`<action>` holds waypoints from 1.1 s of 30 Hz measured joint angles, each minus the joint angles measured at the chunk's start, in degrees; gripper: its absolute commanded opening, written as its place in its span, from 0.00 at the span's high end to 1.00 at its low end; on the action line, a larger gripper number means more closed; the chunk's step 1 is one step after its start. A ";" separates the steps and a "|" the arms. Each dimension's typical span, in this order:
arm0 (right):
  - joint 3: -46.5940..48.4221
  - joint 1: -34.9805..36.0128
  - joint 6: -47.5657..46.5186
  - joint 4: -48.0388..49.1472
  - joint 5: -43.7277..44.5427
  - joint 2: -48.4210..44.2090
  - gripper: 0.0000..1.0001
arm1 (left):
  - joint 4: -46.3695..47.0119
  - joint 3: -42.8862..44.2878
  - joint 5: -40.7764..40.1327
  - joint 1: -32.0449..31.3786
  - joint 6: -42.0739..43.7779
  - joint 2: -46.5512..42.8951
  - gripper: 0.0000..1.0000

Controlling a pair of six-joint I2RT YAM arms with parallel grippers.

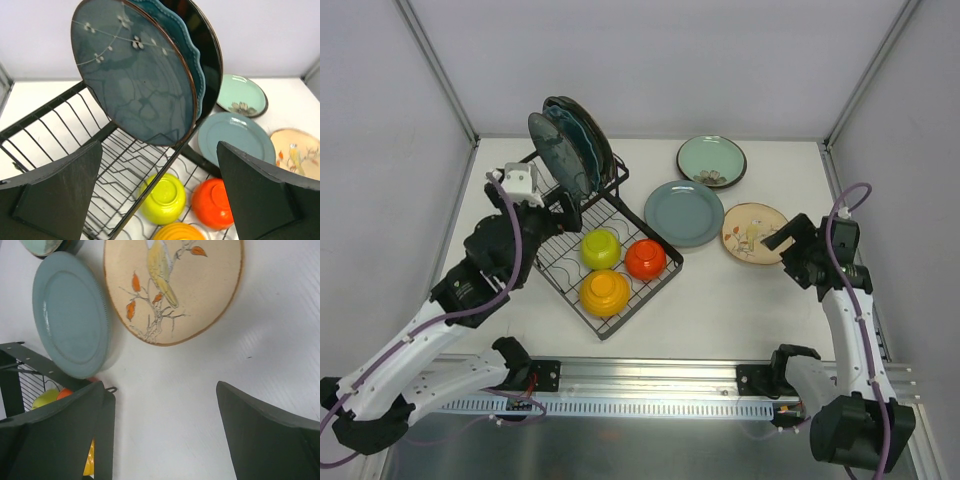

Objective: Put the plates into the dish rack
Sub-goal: Grab a plate with the right arm

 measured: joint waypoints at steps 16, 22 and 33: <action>-17.29 -9.01 4.00 24.70 -0.63 6.23 0.07 | -10.84 -13.66 24.52 -0.02 6.34 -16.11 0.01; -18.32 -10.10 4.04 34.05 -3.39 13.27 0.11 | -15.32 -18.40 28.96 0.00 3.52 -20.44 0.01; -18.32 -10.54 4.98 45.75 -9.53 24.98 0.29 | -17.03 -21.44 30.40 0.00 0.33 -26.99 0.01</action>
